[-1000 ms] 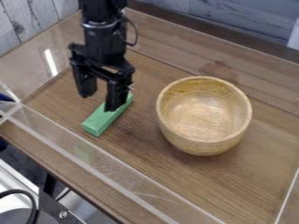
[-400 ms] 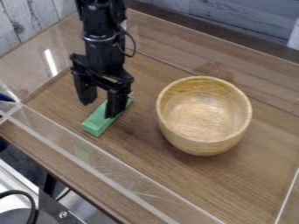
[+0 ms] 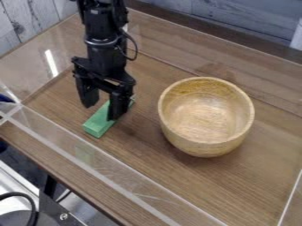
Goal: Put the green block in the brown bowl
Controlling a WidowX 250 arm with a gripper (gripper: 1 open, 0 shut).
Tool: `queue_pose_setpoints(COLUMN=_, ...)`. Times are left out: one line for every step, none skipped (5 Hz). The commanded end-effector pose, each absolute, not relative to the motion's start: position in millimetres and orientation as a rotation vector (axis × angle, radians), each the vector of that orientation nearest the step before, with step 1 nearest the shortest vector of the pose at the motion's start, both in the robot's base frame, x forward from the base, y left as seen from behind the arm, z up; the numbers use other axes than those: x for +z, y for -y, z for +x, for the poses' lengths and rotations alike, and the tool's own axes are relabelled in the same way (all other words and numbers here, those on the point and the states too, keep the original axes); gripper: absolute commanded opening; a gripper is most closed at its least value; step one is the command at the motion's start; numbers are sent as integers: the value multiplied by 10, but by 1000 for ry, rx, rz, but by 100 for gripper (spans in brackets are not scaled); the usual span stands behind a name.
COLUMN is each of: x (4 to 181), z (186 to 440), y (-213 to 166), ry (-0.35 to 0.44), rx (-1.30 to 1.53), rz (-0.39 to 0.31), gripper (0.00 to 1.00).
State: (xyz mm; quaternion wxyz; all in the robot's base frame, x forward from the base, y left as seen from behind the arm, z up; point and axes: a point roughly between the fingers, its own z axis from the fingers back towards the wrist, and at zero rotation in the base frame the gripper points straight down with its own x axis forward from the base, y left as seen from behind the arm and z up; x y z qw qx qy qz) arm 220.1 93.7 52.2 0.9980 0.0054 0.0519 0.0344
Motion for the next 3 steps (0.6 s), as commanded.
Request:
queue_pose_setpoints(x=565, z=2243, y=-978, ry=-77, rx=80, rz=20, gripper=100)
queue_pose_setpoints(x=558, z=2254, y=-981, ry=-74, rx=86, rz=18, gripper=100)
queue_pose_setpoints(x=553, z=2267, y=-984, ry=-70, rx=91, rz=17, gripper=100)
